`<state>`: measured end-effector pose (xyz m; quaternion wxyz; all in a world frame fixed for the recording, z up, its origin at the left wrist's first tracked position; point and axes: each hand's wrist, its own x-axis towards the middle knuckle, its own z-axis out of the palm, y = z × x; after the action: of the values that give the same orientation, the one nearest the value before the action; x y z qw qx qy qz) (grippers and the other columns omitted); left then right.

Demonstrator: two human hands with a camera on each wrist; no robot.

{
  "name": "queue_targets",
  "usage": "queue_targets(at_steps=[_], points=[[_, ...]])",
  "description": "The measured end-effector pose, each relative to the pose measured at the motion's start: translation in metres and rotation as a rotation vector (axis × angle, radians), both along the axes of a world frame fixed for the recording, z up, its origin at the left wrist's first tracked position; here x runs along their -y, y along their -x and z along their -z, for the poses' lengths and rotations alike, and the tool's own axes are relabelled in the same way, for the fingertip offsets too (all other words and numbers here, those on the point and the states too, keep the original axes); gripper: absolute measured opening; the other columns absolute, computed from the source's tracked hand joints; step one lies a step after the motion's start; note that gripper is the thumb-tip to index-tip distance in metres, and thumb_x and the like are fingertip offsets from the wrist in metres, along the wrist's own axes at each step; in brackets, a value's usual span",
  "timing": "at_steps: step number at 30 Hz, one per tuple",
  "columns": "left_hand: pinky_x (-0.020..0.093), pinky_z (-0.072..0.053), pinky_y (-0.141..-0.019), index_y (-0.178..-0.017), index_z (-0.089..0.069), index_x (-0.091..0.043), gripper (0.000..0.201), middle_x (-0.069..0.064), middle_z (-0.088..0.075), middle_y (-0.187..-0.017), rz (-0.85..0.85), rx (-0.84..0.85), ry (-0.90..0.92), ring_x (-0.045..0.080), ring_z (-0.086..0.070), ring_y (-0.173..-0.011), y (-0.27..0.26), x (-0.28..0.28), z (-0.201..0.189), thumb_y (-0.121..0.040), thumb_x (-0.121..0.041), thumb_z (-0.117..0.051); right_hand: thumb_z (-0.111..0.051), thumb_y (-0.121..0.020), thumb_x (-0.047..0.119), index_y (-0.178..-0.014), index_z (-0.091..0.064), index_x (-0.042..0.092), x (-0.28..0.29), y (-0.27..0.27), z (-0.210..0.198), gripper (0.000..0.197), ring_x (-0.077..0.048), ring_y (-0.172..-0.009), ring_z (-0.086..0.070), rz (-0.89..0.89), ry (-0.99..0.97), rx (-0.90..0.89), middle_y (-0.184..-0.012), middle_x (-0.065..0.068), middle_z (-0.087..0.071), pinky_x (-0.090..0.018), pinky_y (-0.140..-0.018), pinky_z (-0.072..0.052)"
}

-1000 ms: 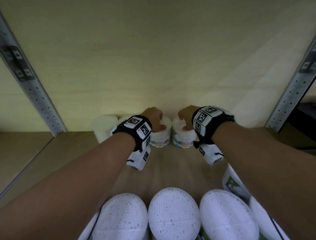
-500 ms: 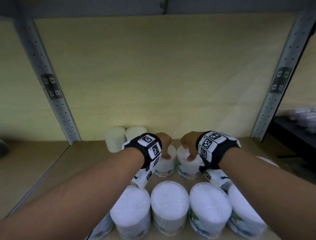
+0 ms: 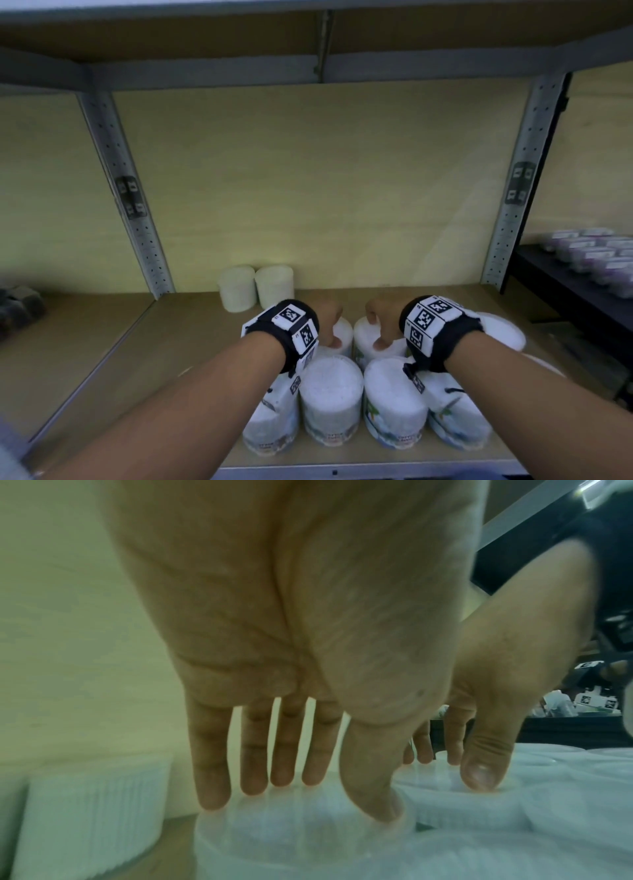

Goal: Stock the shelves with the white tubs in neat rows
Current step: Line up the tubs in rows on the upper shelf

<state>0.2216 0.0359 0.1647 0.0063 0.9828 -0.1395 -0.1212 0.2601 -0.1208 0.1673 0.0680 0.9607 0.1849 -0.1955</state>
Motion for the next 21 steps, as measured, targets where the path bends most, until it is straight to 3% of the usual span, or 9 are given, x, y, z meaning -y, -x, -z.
queue_targets(at_steps=[2, 5, 9, 15, 18, 21], points=[[0.028, -0.037, -0.072, -0.116, -0.052, -0.003, 0.042, 0.012, -0.051, -0.101, -0.017, 0.003, 0.012, 0.019, -0.045, -0.087, 0.004, 0.0, 0.002, -0.087, -0.03, -0.065, -0.07, -0.084, 0.03, -0.133, -0.045, 0.008, 0.001, 0.006, -0.003, 0.059, -0.023, -0.106, -0.052, 0.007, -0.017, -0.018, -0.135, -0.009, -0.051, -0.032, -0.085, -0.041], [0.028, -0.039, -0.074, -0.117, -0.052, -0.005, 0.039, 0.013, -0.056, -0.115, -0.043, -0.009, 0.056, 0.019, -0.048, -0.09, 0.007, -0.004, 0.0, -0.088, -0.028, -0.063, -0.071, -0.084, 0.028, -0.132, -0.046, 0.008, 0.003, 0.009, -0.003, 0.057, -0.023, -0.104, -0.051, 0.029, -0.094, -0.03, -0.136, -0.01, -0.05, -0.035, -0.089, -0.045], [0.033, -0.05, -0.095, -0.132, -0.049, -0.011, 0.05, 0.009, -0.053, -0.133, -0.097, -0.034, 0.141, 0.025, -0.055, -0.115, -0.001, -0.02, -0.008, -0.085, -0.021, -0.062, -0.067, -0.088, 0.023, -0.132, -0.051, 0.007, -0.001, 0.007, -0.013, 0.05, -0.025, -0.119, -0.053, 0.005, -0.159, -0.003, -0.136, -0.01, -0.051, -0.032, -0.097, -0.045], [0.028, -0.046, -0.098, -0.139, -0.042, -0.014, 0.056, 0.005, -0.047, -0.138, -0.193, -0.016, 0.191, 0.021, -0.051, -0.122, -0.014, -0.069, -0.019, -0.087, -0.018, -0.061, -0.061, -0.089, 0.024, -0.119, -0.06, 0.011, -0.034, -0.015, -0.019, 0.032, -0.015, -0.095, -0.051, -0.022, -0.341, 0.056, -0.113, -0.003, -0.057, -0.029, -0.088, -0.047], [0.027, -0.043, -0.1, -0.14, -0.041, -0.015, 0.055, 0.005, -0.046, -0.14, -0.226, -0.009, 0.178, 0.021, -0.049, -0.124, -0.021, -0.1, -0.021, -0.089, -0.024, -0.061, -0.057, -0.09, 0.016, -0.113, -0.062, 0.013, -0.06, -0.029, -0.02, 0.024, -0.018, -0.093, -0.053, -0.038, -0.382, 0.087, -0.114, -0.004, -0.058, -0.028, -0.079, -0.046], [0.028, -0.042, -0.1, -0.139, -0.043, -0.016, 0.054, 0.004, -0.047, -0.14, -0.27, 0.0, 0.191, 0.021, -0.05, -0.124, -0.029, -0.132, -0.025, -0.09, -0.028, -0.061, -0.057, -0.089, 0.014, -0.11, -0.064, 0.014, -0.087, -0.045, -0.017, 0.022, -0.023, -0.101, -0.059, -0.049, -0.404, 0.092, -0.116, -0.006, -0.06, -0.031, -0.084, -0.05]])
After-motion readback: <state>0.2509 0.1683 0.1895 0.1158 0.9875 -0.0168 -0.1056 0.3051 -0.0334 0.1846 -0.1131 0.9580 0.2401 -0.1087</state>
